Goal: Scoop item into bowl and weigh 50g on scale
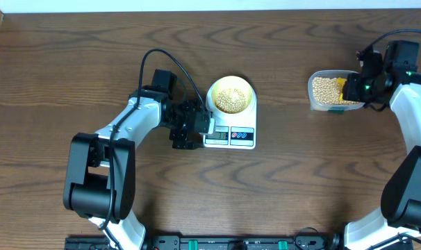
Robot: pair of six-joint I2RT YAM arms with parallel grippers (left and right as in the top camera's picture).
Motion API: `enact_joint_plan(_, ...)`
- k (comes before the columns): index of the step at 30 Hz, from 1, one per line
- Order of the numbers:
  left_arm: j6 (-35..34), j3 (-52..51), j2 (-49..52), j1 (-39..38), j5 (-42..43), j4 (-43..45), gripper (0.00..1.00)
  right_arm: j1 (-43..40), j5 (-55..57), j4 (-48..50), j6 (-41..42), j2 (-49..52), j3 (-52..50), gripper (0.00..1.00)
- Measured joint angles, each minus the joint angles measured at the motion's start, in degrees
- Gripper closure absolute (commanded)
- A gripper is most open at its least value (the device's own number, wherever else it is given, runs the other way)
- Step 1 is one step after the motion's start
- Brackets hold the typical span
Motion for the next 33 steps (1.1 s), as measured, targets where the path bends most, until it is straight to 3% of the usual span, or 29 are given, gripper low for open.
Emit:
enact_joint_plan(9, 0.00, 0.00, 0.00, 0.00, 0.00, 0.00, 0.03, -1.20, -7.21, 1.22, 0.68, 0.00, -2.01, 0.99)
enact_joint_plan(25, 0.00, 0.00, 0.00, 0.00, 0.00, 0.00, 0.02, -17.31, -32.96, 1.18, 1.49, 0.00, -2.16, 0.99)
enact_joint_plan(33, 0.00, 0.00, 0.00, 0.00, 0.00, 0.02, 0.02, -20.26, -37.86, 1.16, 1.49, 0.00, -2.16, 0.99)
